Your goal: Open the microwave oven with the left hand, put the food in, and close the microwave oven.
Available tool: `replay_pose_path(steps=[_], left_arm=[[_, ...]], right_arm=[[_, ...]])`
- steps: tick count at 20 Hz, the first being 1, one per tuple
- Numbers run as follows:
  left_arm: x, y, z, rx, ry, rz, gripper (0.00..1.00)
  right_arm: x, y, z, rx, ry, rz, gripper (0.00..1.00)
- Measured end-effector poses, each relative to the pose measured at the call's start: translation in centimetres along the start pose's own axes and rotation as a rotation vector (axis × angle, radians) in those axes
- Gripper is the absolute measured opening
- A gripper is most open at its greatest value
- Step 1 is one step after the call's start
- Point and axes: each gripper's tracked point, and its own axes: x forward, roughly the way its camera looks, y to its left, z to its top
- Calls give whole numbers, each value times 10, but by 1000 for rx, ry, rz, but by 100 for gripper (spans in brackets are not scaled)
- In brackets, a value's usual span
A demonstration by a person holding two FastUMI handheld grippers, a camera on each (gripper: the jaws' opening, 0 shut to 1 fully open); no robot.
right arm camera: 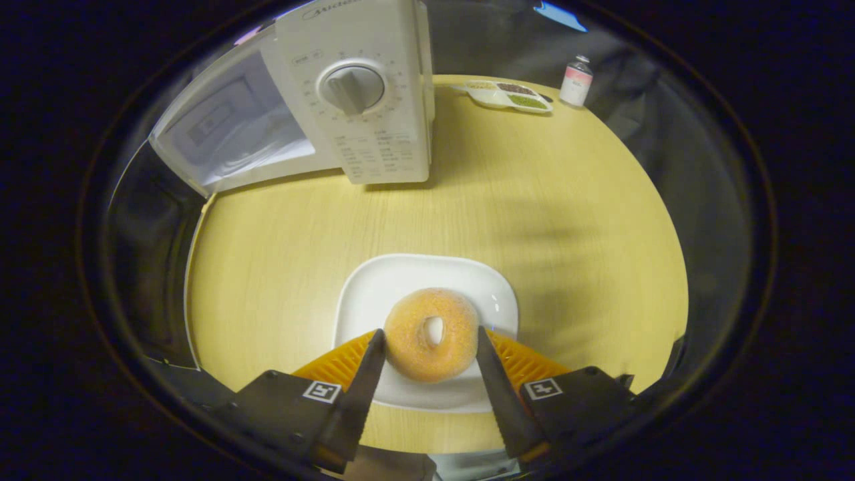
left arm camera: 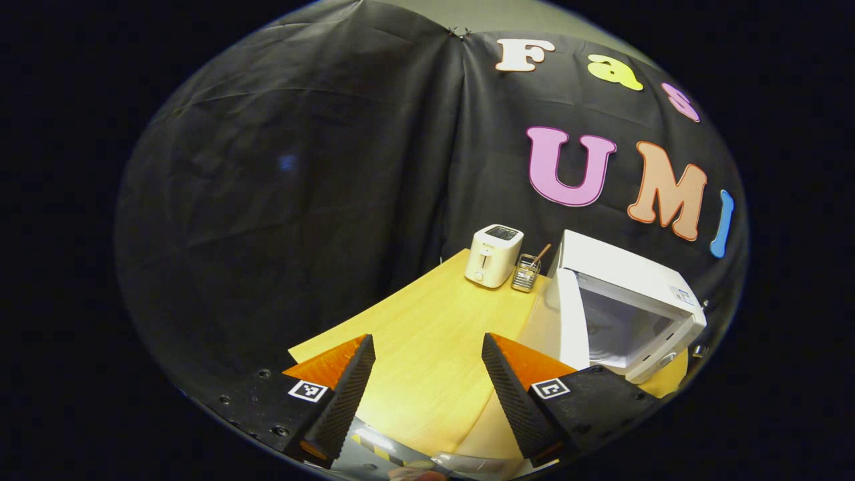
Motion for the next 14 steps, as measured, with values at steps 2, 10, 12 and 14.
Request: replay_pose_path(steps=[2,10,12,14], left_arm=[[12,-10,2,12,13,-36,95],[40,-17,1,44,55,-156,95],[45,-17,-3,58,72,-186,95],[49,-20,-7,72,92,-221,95]], right_arm=[[-4,5,3,42,-23,-8,77],[-36,70,13,232,-113,88,68],[-46,95,21,290,-149,144,69],[-58,124,28,341,-184,216,69]])
